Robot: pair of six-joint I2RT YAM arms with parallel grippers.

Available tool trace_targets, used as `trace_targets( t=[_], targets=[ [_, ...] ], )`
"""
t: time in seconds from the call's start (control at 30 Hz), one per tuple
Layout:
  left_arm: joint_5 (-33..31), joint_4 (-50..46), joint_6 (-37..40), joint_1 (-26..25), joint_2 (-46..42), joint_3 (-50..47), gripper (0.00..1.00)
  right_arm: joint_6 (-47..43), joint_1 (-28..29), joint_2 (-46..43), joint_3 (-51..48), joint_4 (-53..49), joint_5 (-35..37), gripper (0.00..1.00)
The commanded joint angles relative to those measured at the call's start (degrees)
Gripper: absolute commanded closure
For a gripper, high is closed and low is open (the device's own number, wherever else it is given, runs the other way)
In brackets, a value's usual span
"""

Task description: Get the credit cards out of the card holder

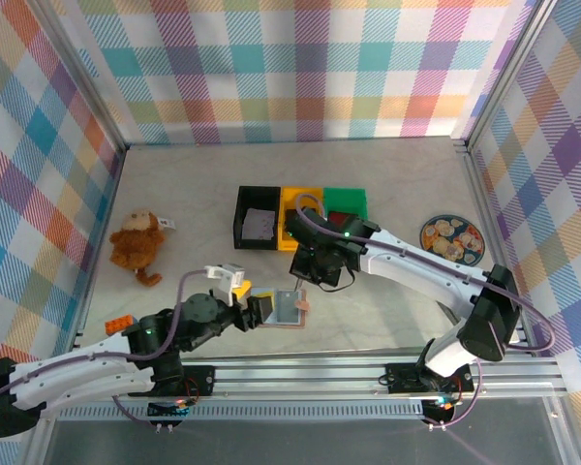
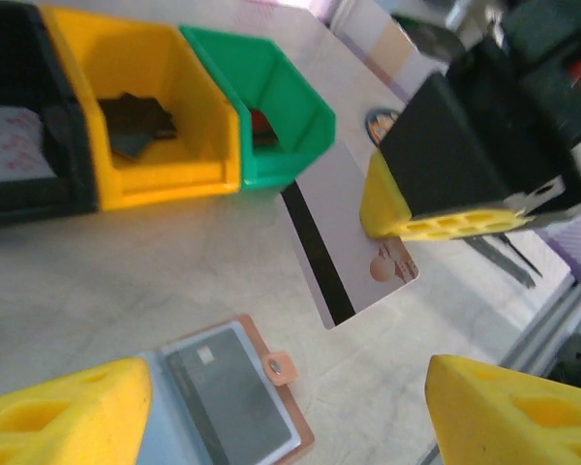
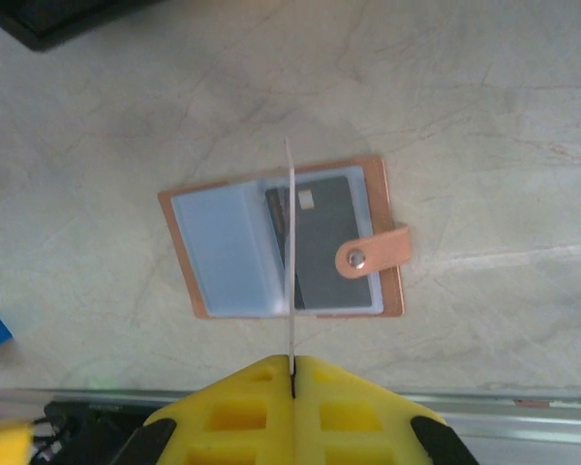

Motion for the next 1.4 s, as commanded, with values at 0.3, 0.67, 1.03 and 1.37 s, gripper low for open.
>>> trace_targets(
  t=[0.3,0.67,1.03,1.37],
  targets=[
    [-21.07,-32.42,-13.33,-0.64,-12.01,14.62,0.11,11.03,0.10,6.61,9.15,3.35,7.69,1.00],
    [-29.60,-42.69,-17.18,-0.61,-16.81,18.43,0.08,7.15,2.02,8.10,7.06,22.36,13.69,1.00],
    [-33.81,-48.90,-20.19,-0.62,-13.05,21.10,0.00,6.97,2.12,4.52,-4.44,40.10,15.76,1.00],
    [-29.61,-42.26,-14.98,1.00,-1.46,22.90,0.00,8.59,1.70,7.02,-3.36,47.31,18.98,1.00]
  ],
)
